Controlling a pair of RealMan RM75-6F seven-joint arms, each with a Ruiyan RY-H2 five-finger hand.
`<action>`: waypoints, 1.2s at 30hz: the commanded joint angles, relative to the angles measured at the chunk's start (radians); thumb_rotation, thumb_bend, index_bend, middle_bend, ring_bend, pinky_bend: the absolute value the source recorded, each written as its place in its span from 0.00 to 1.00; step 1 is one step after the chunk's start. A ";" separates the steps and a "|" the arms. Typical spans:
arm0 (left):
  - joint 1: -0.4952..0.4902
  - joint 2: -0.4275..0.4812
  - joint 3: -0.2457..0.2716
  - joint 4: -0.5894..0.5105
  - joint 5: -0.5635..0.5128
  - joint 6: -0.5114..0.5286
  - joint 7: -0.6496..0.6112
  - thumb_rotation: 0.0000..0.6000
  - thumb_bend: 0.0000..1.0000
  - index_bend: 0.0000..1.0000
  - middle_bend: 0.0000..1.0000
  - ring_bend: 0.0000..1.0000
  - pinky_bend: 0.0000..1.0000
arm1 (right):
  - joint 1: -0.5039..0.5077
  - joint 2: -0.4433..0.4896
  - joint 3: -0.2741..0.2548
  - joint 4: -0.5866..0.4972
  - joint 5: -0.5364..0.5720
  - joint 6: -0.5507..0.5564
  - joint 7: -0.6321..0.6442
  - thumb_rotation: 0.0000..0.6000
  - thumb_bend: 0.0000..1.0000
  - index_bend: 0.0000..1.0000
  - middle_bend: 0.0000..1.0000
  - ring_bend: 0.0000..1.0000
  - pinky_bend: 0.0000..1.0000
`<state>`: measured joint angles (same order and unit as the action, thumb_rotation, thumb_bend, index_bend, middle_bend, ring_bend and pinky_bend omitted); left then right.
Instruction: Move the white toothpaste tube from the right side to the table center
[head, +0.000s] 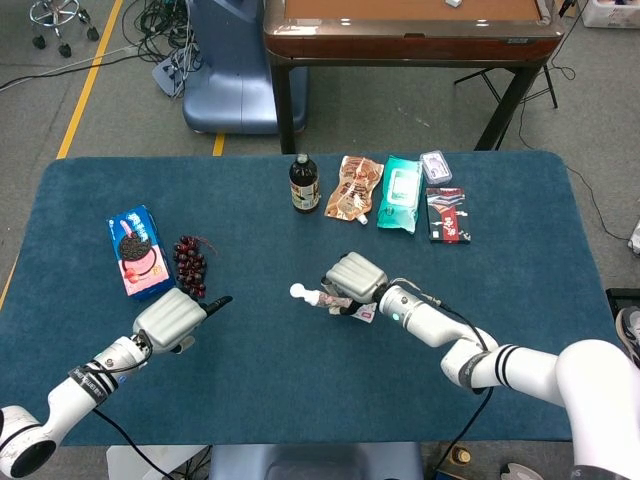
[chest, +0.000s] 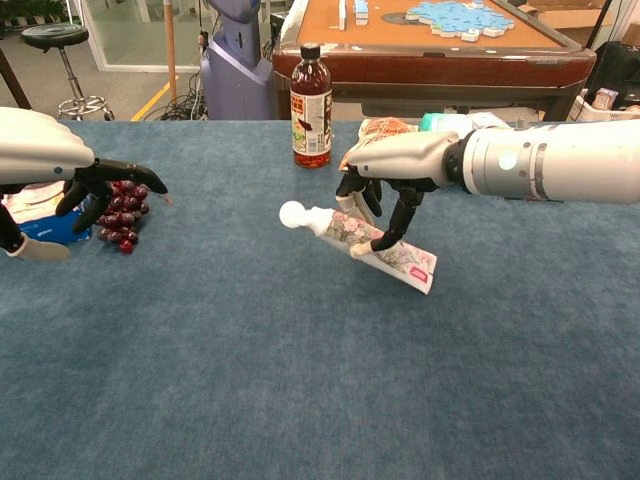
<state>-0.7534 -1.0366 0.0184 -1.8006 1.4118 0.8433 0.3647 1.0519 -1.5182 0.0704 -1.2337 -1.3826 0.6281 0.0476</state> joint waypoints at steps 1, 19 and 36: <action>0.003 0.001 -0.002 0.001 -0.004 0.002 -0.003 1.00 0.26 0.08 0.54 0.51 0.38 | 0.004 0.023 0.010 -0.025 0.026 -0.018 -0.032 1.00 0.24 0.36 0.40 0.36 0.29; 0.199 -0.041 -0.050 0.120 -0.113 0.277 -0.167 1.00 0.26 0.09 0.42 0.45 0.38 | -0.265 0.406 0.001 -0.349 0.122 0.299 -0.133 1.00 0.18 0.24 0.33 0.30 0.29; 0.474 -0.173 -0.058 0.283 -0.120 0.652 -0.202 1.00 0.26 0.15 0.27 0.32 0.28 | -0.711 0.446 -0.093 -0.351 0.094 0.805 -0.158 1.00 0.18 0.29 0.37 0.29 0.29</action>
<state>-0.3065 -1.1941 -0.0406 -1.5260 1.2881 1.4622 0.1522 0.4138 -1.0518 0.0002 -1.5946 -1.2632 1.3577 -0.1116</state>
